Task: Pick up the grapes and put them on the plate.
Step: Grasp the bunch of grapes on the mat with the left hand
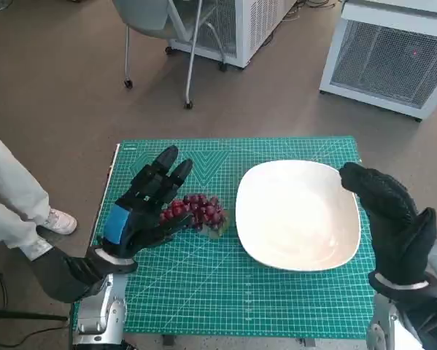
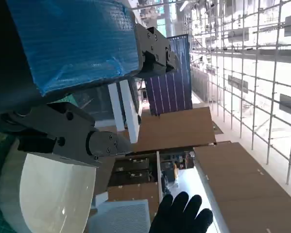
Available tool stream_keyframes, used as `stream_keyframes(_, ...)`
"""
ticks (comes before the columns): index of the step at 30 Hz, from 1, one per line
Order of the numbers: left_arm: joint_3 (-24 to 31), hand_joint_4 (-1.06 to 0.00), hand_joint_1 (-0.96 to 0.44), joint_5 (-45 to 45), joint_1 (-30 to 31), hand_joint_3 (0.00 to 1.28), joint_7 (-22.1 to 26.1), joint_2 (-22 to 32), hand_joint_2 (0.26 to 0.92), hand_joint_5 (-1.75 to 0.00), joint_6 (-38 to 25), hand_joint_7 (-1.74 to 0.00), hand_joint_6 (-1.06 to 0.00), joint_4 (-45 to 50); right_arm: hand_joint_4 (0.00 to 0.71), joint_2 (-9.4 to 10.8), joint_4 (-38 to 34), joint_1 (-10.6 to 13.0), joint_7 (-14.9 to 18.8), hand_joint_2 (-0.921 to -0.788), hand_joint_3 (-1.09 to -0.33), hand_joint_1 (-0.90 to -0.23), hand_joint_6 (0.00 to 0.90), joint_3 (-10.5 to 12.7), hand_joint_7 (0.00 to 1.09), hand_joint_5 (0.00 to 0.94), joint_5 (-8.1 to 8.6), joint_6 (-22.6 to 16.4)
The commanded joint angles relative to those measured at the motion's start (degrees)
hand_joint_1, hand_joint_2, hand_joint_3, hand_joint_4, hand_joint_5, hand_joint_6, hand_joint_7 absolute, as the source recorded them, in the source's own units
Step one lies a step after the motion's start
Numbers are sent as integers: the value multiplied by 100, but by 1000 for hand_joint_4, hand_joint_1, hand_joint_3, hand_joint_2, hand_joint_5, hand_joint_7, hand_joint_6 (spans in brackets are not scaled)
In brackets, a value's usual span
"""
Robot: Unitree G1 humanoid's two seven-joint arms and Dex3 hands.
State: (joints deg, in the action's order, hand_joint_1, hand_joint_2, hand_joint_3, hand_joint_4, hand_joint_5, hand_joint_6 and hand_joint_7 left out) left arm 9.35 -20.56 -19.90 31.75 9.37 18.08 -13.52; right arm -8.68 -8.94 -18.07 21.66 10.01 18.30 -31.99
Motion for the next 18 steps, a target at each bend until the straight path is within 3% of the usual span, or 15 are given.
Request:
stream_keyframes(1, -42, -299, -120, 206, -70, 234, -39, 99, 921, -2, 170, -95, -289, -76, 486, 14, -67, 63, 27, -921, -527, -509, 173, -2, 618, 2, 22, 11)
stream_keyframes(4, -153, -285, -119, 893, -147, 201, -305, 320, 920, -2, 481, -92, -280, -198, 485, 12, -74, 55, 26, -921, -527, -508, 173, -1, 618, 1, 22, 12)
stream_keyframes(8, -450, -205, -138, 2745, -250, 89, -1052, 1042, 901, 0, 832, -62, -241, -213, 485, 5, -92, 53, 40, -921, -528, -508, 172, 3, 618, 1, 34, 5)
stream_keyframes(13, -826, -71, -179, 4024, -394, 21, -1241, 1633, 840, 0, 112, -26, -191, 166, 485, -2, -129, 45, 44, -921, -529, -509, 171, 12, 619, 1, 45, 6)
stream_keyframes(18, -1188, -12, -164, 4831, -598, 10, -1223, 1791, 759, 1, -624, -9, -137, 339, 484, 13, -117, 55, 34, -921, -531, -507, 169, 7, 620, 1, 55, 30)
